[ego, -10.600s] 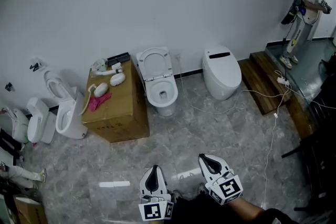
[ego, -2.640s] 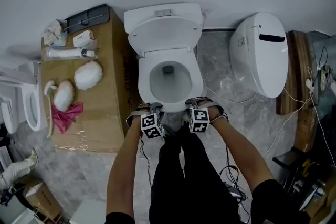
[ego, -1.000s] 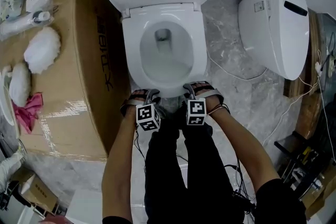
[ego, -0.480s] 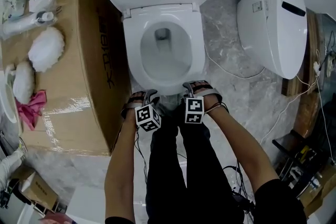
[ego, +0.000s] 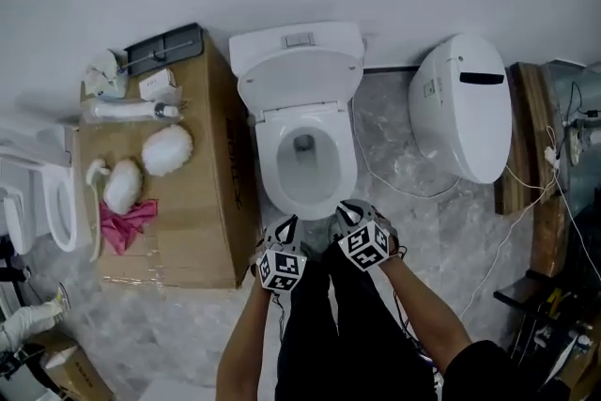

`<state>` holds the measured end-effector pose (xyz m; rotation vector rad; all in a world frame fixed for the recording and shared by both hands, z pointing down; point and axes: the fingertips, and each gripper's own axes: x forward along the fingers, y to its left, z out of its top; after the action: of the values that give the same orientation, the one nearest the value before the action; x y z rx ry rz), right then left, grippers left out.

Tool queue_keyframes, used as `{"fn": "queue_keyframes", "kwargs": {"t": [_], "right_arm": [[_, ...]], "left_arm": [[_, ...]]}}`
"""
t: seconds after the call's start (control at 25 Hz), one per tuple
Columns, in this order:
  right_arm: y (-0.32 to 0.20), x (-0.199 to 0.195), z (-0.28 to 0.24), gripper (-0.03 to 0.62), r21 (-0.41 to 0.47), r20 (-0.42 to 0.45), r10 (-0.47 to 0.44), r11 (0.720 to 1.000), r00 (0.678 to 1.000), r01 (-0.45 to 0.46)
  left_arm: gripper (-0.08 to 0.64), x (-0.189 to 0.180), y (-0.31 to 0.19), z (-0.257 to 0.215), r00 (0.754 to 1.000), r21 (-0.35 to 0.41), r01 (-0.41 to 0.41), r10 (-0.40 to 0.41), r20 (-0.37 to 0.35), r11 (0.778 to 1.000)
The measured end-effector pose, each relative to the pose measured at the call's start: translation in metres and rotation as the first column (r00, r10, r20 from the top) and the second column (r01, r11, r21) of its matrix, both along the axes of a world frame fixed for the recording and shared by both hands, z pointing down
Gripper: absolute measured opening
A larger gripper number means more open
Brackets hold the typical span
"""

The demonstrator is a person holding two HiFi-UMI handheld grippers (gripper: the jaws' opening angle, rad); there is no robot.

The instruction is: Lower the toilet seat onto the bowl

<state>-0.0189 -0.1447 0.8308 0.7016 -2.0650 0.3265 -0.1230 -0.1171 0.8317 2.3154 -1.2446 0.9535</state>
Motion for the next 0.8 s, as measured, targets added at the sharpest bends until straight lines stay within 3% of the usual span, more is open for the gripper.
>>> {"fn": "queue_keyframes", "kwargs": {"t": [0.12,0.2,0.32,0.44,0.6,0.8], "right_arm": [[-0.017,-0.004,-0.104,0.049,0.089,0.12,0.122,0.987,0.985,-0.133],[-0.026,-0.007,-0.171,0.044,0.127,0.237,0.184,0.968,0.954,-0.218],[-0.032,-0.008,-0.27,0.04,0.167,0.395,0.236,0.932,0.888,-0.322],[-0.029,0.0,-0.345,0.04,0.226,0.484,0.238,0.896,0.842,-0.383],[-0.015,0.008,-0.403,0.04,0.276,0.545,0.206,0.871,0.813,-0.406],[0.006,0.015,-0.433,0.04,0.317,0.582,0.171,0.853,0.795,-0.415]], "left_arm": [[0.014,-0.004,-0.014,-0.102,0.994,0.094,0.099,-0.094,-0.059,0.991],[0.014,-0.011,-0.025,-0.174,0.981,0.163,0.178,-0.161,-0.11,0.97],[0.014,-0.023,-0.034,-0.279,0.951,0.267,0.288,-0.243,-0.189,0.92],[0.014,-0.037,-0.034,-0.359,0.93,0.37,0.356,-0.287,-0.228,0.858],[0.014,-0.047,-0.021,-0.427,0.926,0.479,0.373,-0.286,-0.246,0.794],[0.014,-0.049,0.005,-0.457,0.903,0.493,0.422,-0.306,-0.301,0.761]]}}
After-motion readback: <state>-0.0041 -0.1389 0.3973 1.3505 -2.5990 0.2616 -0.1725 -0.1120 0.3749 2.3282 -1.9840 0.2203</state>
